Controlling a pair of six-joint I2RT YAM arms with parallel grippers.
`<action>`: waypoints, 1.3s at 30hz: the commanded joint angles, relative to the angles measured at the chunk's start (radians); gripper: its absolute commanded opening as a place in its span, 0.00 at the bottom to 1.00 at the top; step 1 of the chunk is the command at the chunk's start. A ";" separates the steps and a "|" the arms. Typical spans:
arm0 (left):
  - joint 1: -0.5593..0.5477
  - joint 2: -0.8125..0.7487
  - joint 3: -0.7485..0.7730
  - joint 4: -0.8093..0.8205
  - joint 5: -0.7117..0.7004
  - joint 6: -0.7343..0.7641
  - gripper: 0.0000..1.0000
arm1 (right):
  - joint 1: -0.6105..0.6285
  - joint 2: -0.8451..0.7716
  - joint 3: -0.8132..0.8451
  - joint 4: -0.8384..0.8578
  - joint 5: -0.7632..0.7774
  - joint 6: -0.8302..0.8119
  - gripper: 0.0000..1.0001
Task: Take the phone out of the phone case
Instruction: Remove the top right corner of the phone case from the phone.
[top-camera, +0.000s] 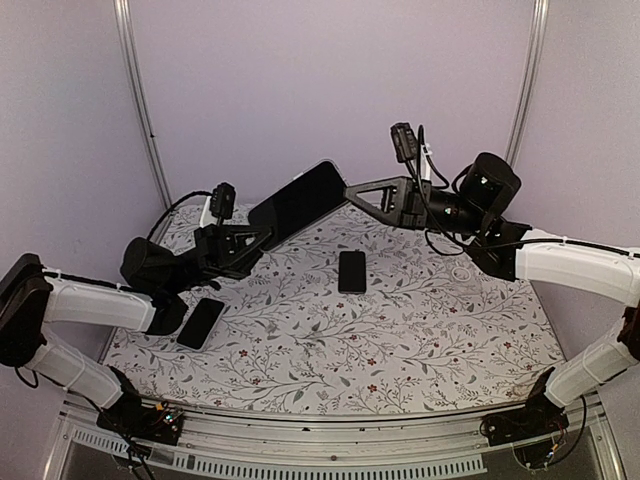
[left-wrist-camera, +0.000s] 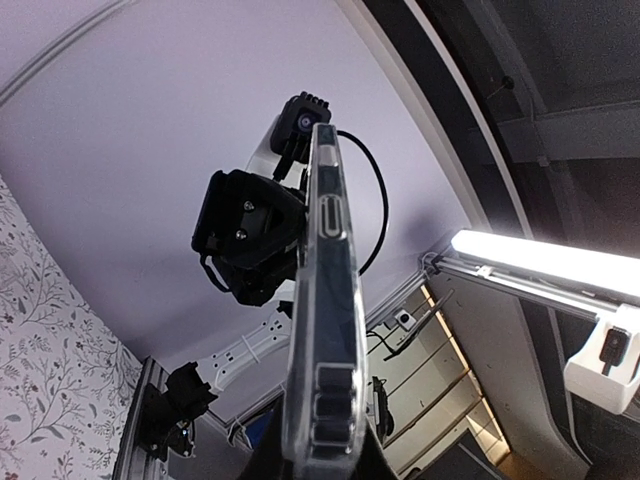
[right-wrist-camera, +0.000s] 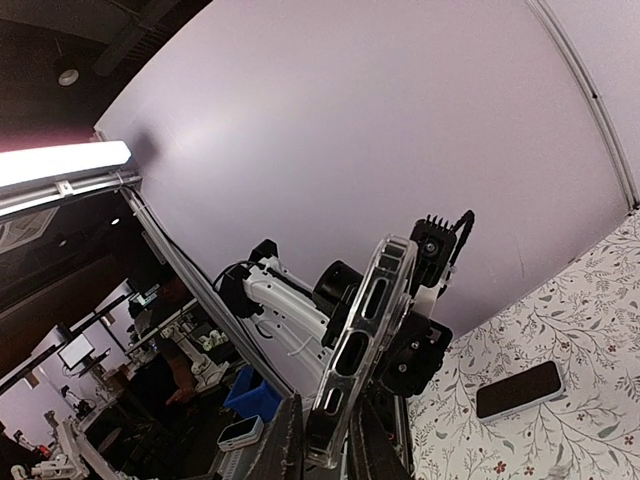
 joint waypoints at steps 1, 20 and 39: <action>-0.051 -0.005 0.062 0.166 -0.032 -0.096 0.00 | 0.017 0.032 -0.002 0.027 -0.036 -0.049 0.09; -0.026 -0.089 0.028 0.071 -0.030 -0.049 0.00 | -0.018 -0.030 -0.090 -0.035 0.042 -0.061 0.25; 0.057 -0.181 -0.022 -0.136 0.032 0.044 0.00 | -0.017 -0.090 -0.070 -0.251 0.143 -0.123 0.65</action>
